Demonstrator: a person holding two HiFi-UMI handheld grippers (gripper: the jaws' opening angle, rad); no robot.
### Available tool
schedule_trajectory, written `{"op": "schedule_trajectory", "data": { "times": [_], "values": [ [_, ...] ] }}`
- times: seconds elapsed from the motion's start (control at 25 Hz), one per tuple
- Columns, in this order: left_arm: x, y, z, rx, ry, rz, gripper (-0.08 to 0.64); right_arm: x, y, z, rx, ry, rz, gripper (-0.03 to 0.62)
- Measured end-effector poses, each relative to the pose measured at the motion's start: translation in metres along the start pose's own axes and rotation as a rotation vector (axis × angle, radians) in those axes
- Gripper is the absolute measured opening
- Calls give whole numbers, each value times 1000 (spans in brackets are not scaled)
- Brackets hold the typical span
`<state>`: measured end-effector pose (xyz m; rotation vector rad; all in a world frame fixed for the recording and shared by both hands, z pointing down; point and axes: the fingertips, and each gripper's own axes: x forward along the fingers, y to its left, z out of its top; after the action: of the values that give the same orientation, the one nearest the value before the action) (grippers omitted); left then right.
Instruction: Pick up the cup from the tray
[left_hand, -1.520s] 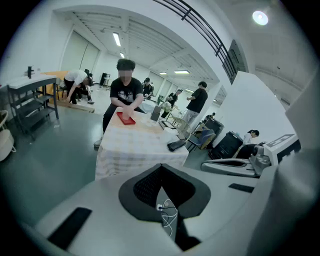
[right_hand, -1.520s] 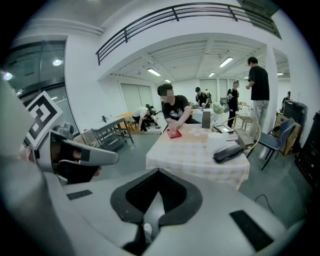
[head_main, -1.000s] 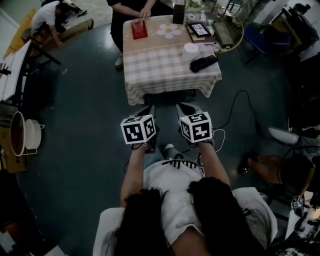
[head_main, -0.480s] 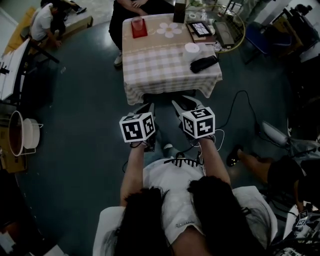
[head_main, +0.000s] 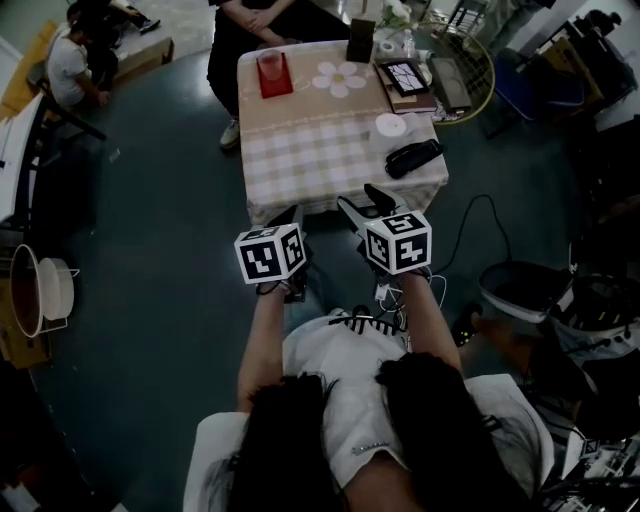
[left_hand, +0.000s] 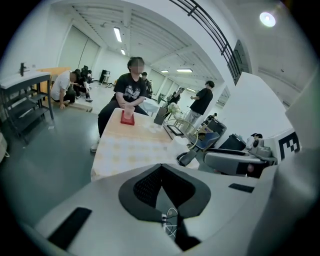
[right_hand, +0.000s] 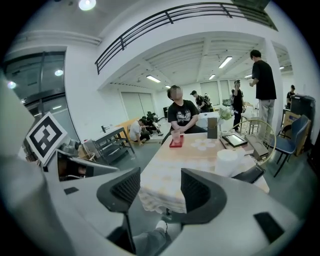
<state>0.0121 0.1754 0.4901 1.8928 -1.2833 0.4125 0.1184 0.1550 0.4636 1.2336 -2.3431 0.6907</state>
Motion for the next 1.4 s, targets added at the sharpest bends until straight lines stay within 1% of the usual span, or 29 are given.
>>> {"op": "schedule_trajectory", "data": {
  "times": [0.08, 0.2, 0.36, 0.56, 0.72, 1.0, 1.2, 1.4],
  "values": [
    [13, 12, 19, 12, 18, -5, 3, 21, -2, 10, 14, 12, 5, 239],
    [31, 25, 47, 25, 40, -17, 3, 46, -10, 26, 25, 24, -14, 241],
    [48, 45, 86, 36, 47, -32, 3, 79, -14, 52, 4, 35, -37, 256],
    [58, 73, 120, 41, 54, -38, 3, 113, -12, 79, 28, 36, -55, 268],
    [65, 89, 135, 46, 65, -46, 3, 132, -12, 97, 29, 19, -76, 284],
    [75, 108, 166, 57, 57, -47, 3, 167, -9, 129, 8, 7, -55, 322],
    [87, 122, 183, 44, 44, -32, 3, 193, -21, 157, -37, -19, -69, 348],
    [100, 141, 195, 2, 41, 1, 3, 227, -32, 177, -76, 3, -30, 356]
  ]
}}
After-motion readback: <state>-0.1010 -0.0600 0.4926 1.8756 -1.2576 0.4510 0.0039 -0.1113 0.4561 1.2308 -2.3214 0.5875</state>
